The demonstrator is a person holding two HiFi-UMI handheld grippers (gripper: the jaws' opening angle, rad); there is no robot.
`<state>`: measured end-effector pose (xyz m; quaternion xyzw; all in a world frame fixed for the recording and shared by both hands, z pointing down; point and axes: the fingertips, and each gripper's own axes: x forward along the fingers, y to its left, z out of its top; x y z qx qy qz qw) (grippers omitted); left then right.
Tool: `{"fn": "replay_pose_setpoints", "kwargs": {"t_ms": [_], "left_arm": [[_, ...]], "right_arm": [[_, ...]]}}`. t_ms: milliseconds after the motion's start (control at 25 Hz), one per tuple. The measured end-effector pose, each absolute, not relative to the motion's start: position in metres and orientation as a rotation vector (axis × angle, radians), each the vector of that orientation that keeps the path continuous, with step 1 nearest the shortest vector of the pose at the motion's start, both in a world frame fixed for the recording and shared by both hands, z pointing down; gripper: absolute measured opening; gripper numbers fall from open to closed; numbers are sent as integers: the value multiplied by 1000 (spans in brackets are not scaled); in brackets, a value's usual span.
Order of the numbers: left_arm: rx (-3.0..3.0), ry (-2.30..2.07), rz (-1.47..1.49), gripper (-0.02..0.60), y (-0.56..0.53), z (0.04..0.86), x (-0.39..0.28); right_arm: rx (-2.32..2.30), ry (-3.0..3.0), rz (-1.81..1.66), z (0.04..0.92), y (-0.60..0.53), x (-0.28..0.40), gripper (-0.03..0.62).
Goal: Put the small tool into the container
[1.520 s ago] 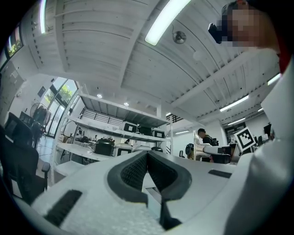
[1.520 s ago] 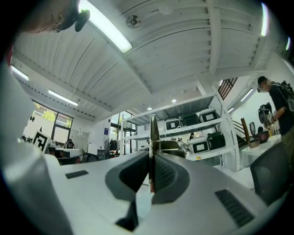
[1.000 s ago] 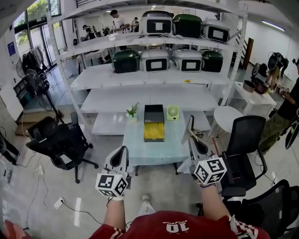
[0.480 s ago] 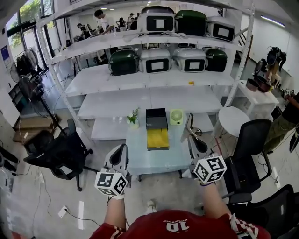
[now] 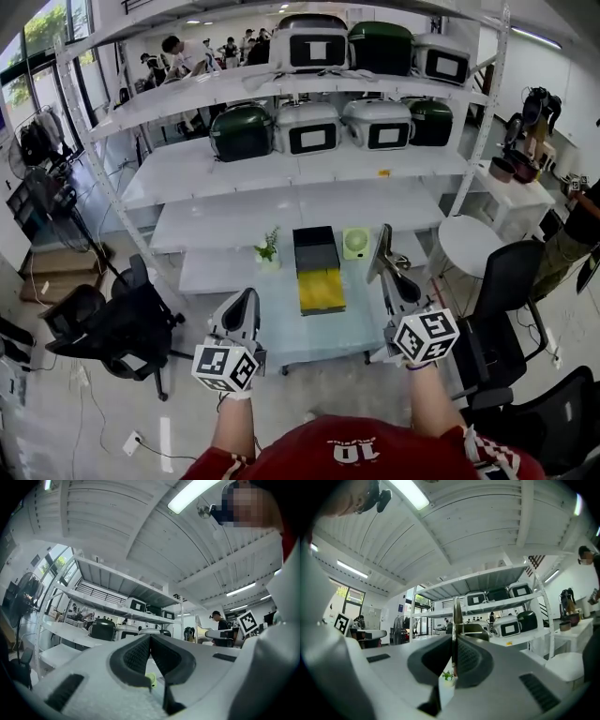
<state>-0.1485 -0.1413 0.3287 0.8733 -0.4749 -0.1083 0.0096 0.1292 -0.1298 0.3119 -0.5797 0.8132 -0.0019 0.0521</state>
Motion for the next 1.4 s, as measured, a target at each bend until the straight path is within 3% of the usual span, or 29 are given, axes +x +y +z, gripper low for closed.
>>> {"fn": "replay_pose_setpoints", "kwargs": {"t_ms": [1400], "left_arm": [[2684,-1485,-337,0,-233,356,-186]], "right_arm": [[-1660,2555,-65,331,-237,70,8]]}}
